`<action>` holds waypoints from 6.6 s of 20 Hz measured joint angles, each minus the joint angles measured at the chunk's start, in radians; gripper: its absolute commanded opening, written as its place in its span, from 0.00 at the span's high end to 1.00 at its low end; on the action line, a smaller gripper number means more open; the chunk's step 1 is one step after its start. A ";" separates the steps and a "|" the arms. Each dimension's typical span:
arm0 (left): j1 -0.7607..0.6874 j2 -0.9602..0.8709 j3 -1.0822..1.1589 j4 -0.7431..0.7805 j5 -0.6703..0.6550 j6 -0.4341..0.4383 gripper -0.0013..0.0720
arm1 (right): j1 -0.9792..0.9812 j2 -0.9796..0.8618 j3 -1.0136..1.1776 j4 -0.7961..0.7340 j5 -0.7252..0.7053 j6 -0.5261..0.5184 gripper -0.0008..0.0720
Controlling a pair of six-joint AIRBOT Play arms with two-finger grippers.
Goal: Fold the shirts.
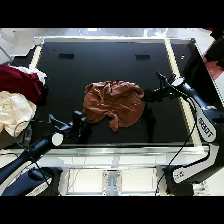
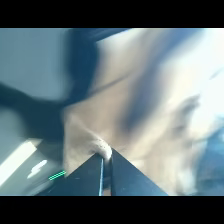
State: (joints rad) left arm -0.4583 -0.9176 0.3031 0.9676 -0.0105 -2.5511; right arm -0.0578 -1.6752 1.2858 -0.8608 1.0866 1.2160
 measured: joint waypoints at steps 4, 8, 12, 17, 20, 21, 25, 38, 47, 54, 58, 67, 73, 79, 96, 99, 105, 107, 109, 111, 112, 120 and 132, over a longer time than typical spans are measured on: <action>0.137 0.192 0.073 0.212 0.055 0.000 0.96 | -0.036 0.187 0.019 -0.075 0.066 0.004 0.96; 0.321 0.483 0.233 0.538 -0.196 0.012 0.96 | -0.100 0.525 0.036 -0.117 0.155 0.029 0.97; 0.412 0.603 0.525 0.734 -0.436 0.200 0.96 | -0.125 0.855 0.126 -0.140 0.188 0.082 0.97; 0.439 0.373 0.932 0.799 -0.706 0.539 0.96 | -0.133 0.988 0.321 -0.332 0.187 0.176 0.97; 0.443 0.160 1.035 0.771 -0.790 0.660 0.96 | -0.134 0.889 0.341 -0.350 0.210 0.203 0.97; 0.444 0.082 1.053 0.766 -0.811 0.684 0.96 | -0.134 0.828 0.334 -0.356 0.212 0.208 0.97; 0.444 -0.217 1.086 0.756 -0.832 0.732 0.96 | -0.126 0.508 0.307 -0.348 0.166 0.218 0.97; 0.468 -0.597 1.153 0.752 -0.444 0.592 0.02 | -0.031 -0.069 0.450 -0.322 -0.235 0.271 0.23; 0.673 0.058 0.743 0.784 -0.817 0.504 0.03 | -0.405 0.227 0.381 -0.505 0.293 0.197 0.23; 0.704 0.534 0.123 0.420 -0.766 0.360 0.03 | -0.531 0.327 -0.305 -0.133 0.112 0.017 0.23; 0.706 0.649 0.035 0.308 -0.739 0.351 0.03 | -0.513 0.282 -0.483 0.029 -0.001 -0.062 0.23; 0.706 0.694 0.002 0.238 -0.766 0.342 0.36 | -0.381 0.144 -0.523 0.290 -0.129 -0.178 0.96; 0.706 0.696 -0.066 0.178 -0.939 0.332 0.61 | -0.375 0.179 -0.426 0.311 -0.061 -0.166 0.96; 0.706 0.696 -0.194 0.105 -1.035 0.338 0.26 | -0.375 0.262 -0.390 0.289 -0.031 -0.138 0.96; 0.706 0.583 -0.348 -0.102 -0.793 0.453 0.33 | -0.375 0.293 -0.384 0.283 -0.012 -0.117 0.96; 0.706 0.479 -0.349 -0.211 -0.735 0.572 0.37 | -0.375 0.293 -0.384 0.283 -0.010 -0.117 0.96; 0.706 0.326 -0.346 -0.424 -0.682 0.849 0.96 | -0.375 0.295 -0.384 0.283 -0.003 -0.117 0.96; 0.707 0.327 -0.314 -0.511 -0.658 0.961 0.96 | -0.375 0.319 -0.384 0.282 0.018 -0.116 0.97; 0.708 0.369 -0.228 -0.583 -0.665 1.079 0.96 | -0.374 0.389 -0.384 0.266 0.047 -0.116 0.97; 0.708 0.446 -0.090 -0.598 -0.662 1.160 0.97 | -0.375 0.512 -0.384 0.229 0.102 -0.107 0.97; 0.708 0.489 -0.003 -0.565 -0.662 1.184 0.97 | -0.375 0.590 -0.385 0.201 0.132 -0.092 0.97; 0.708 0.520 0.809 0.146 -0.792 1.032 0.97 | -0.375 1.297 -0.134 -0.049 0.163 0.182 0.97; 0.657 -0.192 1.318 0.335 -1.029 1.093 0.96 | -0.263 0.605 0.264 -0.027 0.152 0.132 0.97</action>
State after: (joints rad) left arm 0.1989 -1.1095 1.6211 1.3025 -1.0393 -1.4582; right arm -0.3210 -1.0702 1.5494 -0.8879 1.2388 1.3476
